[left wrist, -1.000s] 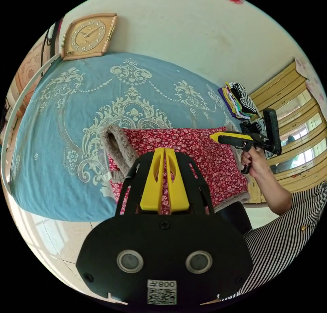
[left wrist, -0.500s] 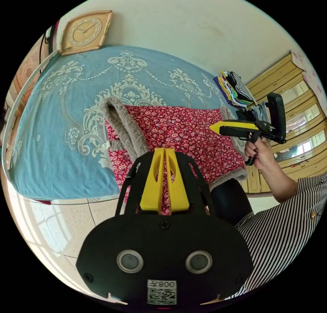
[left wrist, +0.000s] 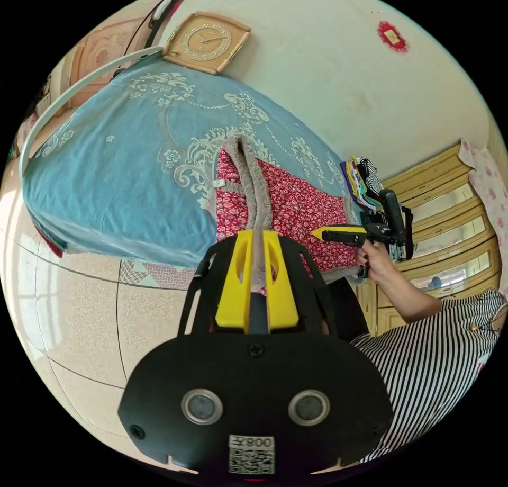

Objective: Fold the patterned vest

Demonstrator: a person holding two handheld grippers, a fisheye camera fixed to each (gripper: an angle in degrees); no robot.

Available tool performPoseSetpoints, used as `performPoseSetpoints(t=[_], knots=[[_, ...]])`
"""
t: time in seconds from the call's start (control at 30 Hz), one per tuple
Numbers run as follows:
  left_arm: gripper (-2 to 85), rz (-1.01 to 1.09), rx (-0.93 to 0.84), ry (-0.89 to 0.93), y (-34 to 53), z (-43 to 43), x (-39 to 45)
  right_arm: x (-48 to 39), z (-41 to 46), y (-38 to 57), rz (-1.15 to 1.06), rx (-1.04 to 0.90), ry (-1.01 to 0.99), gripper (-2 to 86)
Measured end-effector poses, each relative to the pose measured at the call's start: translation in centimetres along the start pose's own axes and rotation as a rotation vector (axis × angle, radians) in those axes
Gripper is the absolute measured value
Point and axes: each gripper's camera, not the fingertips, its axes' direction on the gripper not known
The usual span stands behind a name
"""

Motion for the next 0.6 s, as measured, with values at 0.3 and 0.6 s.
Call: performPoseSetpoints(t=[0.3,0.6], knots=[[15.3,-0.315,-0.053,0.381,4.5,2.8,-11.4,-0.5,-0.5,-0.7,0.020,0.071,-0.196,2.2],[16.1,-0.422,0.011,0.576,5.6,5.0,-17.4,-2.5,0.5,-3.9,-0.010,0.019,-0.258,6.4]])
